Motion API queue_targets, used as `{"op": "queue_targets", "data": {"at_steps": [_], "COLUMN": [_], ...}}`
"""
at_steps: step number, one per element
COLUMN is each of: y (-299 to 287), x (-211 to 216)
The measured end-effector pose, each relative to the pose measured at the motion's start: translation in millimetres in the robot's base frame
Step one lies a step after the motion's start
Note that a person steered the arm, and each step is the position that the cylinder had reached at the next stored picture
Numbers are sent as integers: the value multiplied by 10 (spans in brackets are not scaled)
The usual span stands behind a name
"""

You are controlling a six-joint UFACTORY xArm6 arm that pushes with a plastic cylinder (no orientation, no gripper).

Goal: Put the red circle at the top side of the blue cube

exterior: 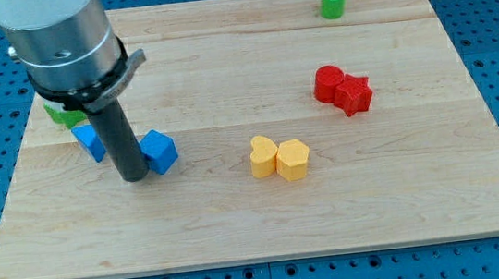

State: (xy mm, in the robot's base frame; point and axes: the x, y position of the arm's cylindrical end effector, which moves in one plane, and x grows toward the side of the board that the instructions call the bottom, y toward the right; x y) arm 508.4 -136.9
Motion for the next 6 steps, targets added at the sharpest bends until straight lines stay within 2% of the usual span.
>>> {"op": "queue_targets", "data": {"at_steps": [1,2,3,6], "y": [311,1201,1789,2281], "x": [529,608,580,203]}}
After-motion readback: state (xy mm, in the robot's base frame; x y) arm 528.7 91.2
